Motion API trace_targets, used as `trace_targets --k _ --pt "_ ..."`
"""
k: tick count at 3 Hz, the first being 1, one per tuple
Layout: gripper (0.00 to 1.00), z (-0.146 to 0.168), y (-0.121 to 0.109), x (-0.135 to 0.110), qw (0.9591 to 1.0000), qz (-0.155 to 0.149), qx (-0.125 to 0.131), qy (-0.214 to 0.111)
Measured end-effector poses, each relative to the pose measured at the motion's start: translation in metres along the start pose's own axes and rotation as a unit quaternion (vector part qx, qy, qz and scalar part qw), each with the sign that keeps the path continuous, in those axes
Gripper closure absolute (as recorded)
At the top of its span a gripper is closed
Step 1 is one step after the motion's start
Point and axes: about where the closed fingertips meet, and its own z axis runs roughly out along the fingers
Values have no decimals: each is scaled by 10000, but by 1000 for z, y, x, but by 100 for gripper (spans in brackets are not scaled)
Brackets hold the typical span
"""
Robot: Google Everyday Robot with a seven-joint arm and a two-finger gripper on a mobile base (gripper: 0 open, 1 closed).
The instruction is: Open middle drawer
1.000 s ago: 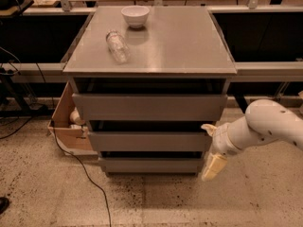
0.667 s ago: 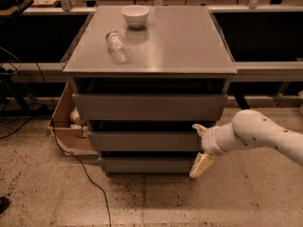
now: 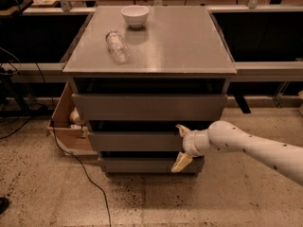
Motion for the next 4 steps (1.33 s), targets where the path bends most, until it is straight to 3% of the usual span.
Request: trace_targets --k 1,2,4 --pt "0 20 2 1 9998 -24 106 135" --pt "0 43 -6 4 9988 -35 405 273" --pt "0 85 -51 27 9917 5 1081 700"
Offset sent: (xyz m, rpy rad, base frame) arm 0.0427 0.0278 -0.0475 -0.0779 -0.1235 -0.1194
